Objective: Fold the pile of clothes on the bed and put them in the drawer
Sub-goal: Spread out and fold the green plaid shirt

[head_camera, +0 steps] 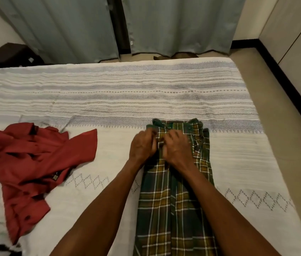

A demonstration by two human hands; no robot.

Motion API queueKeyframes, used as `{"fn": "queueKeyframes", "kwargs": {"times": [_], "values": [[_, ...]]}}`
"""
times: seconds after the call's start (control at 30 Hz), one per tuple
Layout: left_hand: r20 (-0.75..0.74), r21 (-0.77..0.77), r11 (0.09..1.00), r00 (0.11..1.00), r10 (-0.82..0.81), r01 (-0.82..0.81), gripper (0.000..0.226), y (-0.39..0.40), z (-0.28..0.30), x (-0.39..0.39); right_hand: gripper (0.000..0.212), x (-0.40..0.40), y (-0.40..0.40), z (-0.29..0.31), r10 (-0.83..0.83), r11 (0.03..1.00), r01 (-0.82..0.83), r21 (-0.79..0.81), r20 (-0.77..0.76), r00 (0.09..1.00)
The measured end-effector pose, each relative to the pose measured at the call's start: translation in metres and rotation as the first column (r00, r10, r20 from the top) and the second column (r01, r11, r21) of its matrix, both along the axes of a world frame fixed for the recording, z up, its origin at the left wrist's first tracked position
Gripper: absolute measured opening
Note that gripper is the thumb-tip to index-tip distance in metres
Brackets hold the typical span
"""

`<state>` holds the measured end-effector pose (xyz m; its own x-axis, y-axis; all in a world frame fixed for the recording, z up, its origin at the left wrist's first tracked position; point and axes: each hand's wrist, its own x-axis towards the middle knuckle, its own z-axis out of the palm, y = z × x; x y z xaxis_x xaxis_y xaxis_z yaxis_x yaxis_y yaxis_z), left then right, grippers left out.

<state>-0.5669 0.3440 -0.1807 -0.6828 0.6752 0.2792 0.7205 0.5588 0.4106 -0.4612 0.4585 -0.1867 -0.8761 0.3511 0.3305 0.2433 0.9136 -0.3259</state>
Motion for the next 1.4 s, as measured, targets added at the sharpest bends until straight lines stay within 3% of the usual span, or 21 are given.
{"fn": "queueKeyframes", "kwargs": {"times": [0.07,0.13,0.23,0.3,0.33,0.4,0.5,0.53,0.6,0.67,0.7,0.73,0.8,0.87,0.97,1.0,1.07,1.13,1.2,1.27,1.4], "values": [[0.026,-0.013,1.0,0.999,-0.022,0.023,0.023,-0.021,-0.005,0.018,0.022,0.024,-0.016,0.002,0.196,0.98,-0.197,0.008,0.043,0.98],[0.047,-0.033,0.998,0.997,-0.058,0.059,0.027,-0.042,-0.008,0.036,0.029,0.046,-0.022,0.001,0.263,0.961,-0.274,0.037,0.182,0.947],[0.045,-0.09,0.981,0.985,-0.168,0.171,0.028,-0.068,-0.01,0.059,0.024,0.069,-0.023,0.005,-0.011,0.997,-0.018,0.08,0.345,0.939],[0.026,-0.089,0.972,0.976,-0.217,0.218,0.034,-0.086,-0.014,0.072,0.026,0.083,-0.03,0.011,-0.126,0.991,0.109,0.072,0.311,0.942],[0.018,-0.081,0.972,0.975,-0.221,0.222,0.034,-0.093,-0.017,0.077,0.027,0.088,-0.036,0.012,-0.085,0.995,0.069,0.068,0.27,0.959],[0.01,-0.066,0.976,0.978,-0.209,0.209,0.034,-0.11,-0.016,0.092,0.026,0.106,-0.056,0.017,0.158,0.984,-0.171,0.041,0.227,0.961],[-0.001,-0.079,0.975,0.978,-0.206,0.206,0.032,-0.134,-0.013,0.118,0.026,0.137,-0.089,0.021,0.422,0.897,-0.441,-0.032,0.36,0.832],[-0.006,-0.08,0.972,0.975,-0.224,0.223,0.029,-0.146,-0.01,0.132,0.028,0.152,-0.1,0.021,0.399,0.901,-0.433,-0.016,0.419,0.816],[-0.028,-0.09,0.967,0.97,-0.241,0.238,0.023,-0.161,-0.006,0.153,0.03,0.169,-0.106,0.015,0.185,0.975,-0.219,0.028,0.435,0.881],[-0.035,-0.106,0.967,0.971,-0.235,0.23,0.022,-0.174,0.0,0.175,0.028,0.184,-0.113,0.02,-0.014,0.999,0.001,0.036,0.376,0.926],[-0.042,-0.118,0.966,0.971,-0.237,0.23,0.024,-0.183,0.004,0.19,0.028,0.194,-0.124,0.027,-0.005,0.999,-0.008,0.039,0.332,0.943],[-0.046,-0.133,0.965,0.971,-0.236,0.228,0.027,-0.188,0.005,0.198,0.03,0.198,-0.131,0.03,0.084,0.995,-0.094,0.016,0.327,0.941],[-0.044,-0.132,0.966,0.972,-0.232,0.224,0.027,-0.203,0.008,0.217,0.033,0.213,-0.152,0.039,0.316,0.944,-0.328,-0.049,0.429,0.846],[-0.02,-0.107,0.972,0.977,-0.213,0.209,0.023,-0.219,0.01,0.232,0.028,0.23,-0.167,0.046,0.328,0.939,-0.33,-0.095,0.528,0.783],[0.04,-0.081,0.983,0.986,-0.164,0.167,0.016,-0.244,0.01,0.248,0.021,0.244,-0.175,0.049,0.074,0.997,-0.074,-0.018,0.479,0.875],[0.073,-0.066,0.987,0.987,-0.143,0.148,0.015,-0.252,0.01,0.252,0.02,0.247,-0.179,0.054,0.054,0.998,-0.058,-0.005,0.446,0.893],[0.113,-0.026,0.992,0.986,-0.119,0.123,0.02,-0.269,0.015,0.264,0.018,0.252,-0.193,0.066,0.159,0.987,-0.143,-0.071,0.433,0.887],[0.093,0.039,0.993,0.989,-0.112,0.109,0.031,-0.286,0.018,0.28,0.018,0.261,-0.212,0.075,0.239,0.971,-0.204,-0.126,0.555,0.797],[0.097,0.088,0.995,0.994,-0.051,0.042,0.033,-0.304,0.019,0.294,0.019,0.266,-0.22,0.073,0.089,0.996,-0.073,-0.051,0.575,0.814],[0.122,0.124,0.989,0.99,0.065,-0.08,0.028,-0.321,0.02,0.306,0.017,0.269,-0.225,0.074,-0.061,0.998,0.067,0.005,0.497,0.865],[0.242,0.196,0.892,0.902,0.358,-0.407,0.03,-0.344,0.015,0.319,0.021,0.262,-0.255,0.08,0.142,0.987,-0.094,-0.134,0.413,0.9]]}}
